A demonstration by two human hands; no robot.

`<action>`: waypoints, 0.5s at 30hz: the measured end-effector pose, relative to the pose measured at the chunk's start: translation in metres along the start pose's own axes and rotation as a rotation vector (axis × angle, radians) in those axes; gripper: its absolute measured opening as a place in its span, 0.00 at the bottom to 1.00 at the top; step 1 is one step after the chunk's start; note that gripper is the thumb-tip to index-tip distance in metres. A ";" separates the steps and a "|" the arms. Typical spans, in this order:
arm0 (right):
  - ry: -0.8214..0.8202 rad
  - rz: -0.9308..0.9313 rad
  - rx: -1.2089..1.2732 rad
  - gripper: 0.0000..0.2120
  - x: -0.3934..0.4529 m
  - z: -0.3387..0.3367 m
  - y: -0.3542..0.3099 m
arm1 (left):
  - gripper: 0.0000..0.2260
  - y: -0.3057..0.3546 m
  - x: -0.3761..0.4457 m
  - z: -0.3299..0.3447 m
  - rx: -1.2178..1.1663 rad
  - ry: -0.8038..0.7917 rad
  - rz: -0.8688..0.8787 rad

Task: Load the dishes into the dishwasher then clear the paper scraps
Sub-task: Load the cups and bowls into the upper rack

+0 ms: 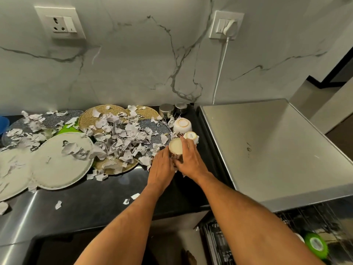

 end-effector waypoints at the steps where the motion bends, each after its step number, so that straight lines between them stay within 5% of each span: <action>1: 0.003 -0.001 0.017 0.45 0.002 -0.001 0.001 | 0.23 0.000 0.001 0.001 -0.030 0.012 -0.018; 15: 0.255 -0.008 0.038 0.43 -0.075 -0.041 0.003 | 0.19 0.047 -0.036 -0.016 -0.158 0.064 0.219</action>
Point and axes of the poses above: each hand's wrist, its own x-axis towards the middle knuckle, its own z-axis out of the palm, y = z × x, the point moved 1 cm from there along x, towards the middle knuckle, and after that the axes turned 11 degrees about z, right-handed, at the moved point
